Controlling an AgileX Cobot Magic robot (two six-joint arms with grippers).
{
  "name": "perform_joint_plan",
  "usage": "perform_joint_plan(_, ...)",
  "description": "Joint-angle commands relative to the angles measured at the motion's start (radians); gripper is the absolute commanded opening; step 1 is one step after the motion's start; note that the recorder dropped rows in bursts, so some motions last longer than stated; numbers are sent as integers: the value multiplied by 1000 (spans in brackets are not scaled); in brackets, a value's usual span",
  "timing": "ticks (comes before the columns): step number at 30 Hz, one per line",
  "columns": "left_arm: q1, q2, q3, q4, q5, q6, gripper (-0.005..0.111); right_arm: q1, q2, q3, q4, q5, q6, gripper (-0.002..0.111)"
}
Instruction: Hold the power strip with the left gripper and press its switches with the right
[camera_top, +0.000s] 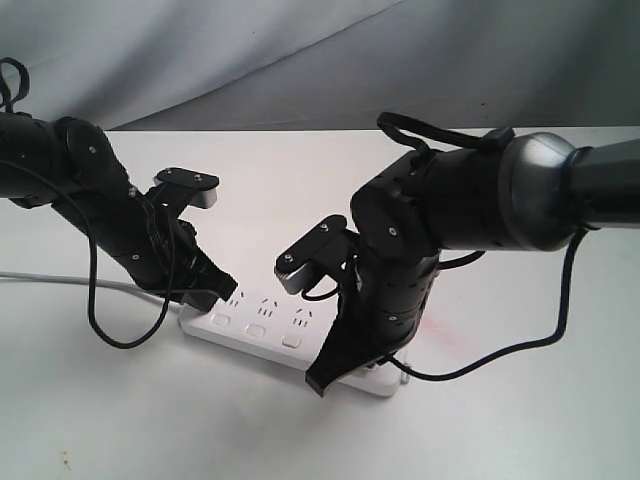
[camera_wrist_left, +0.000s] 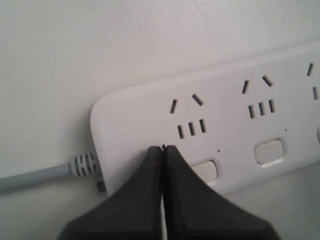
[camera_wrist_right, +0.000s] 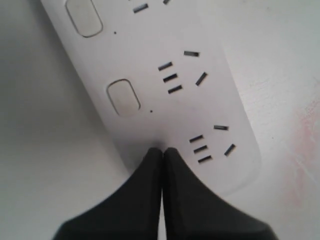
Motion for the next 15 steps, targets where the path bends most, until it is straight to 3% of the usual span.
perform_joint_plan(1,-5,15,3,3,14,-7,0,5,-1,25,6,-39,-9,0)
perform_joint_plan(15,-5,15,3,3,14,-7,0,5,44,42,35,-52,-7,0)
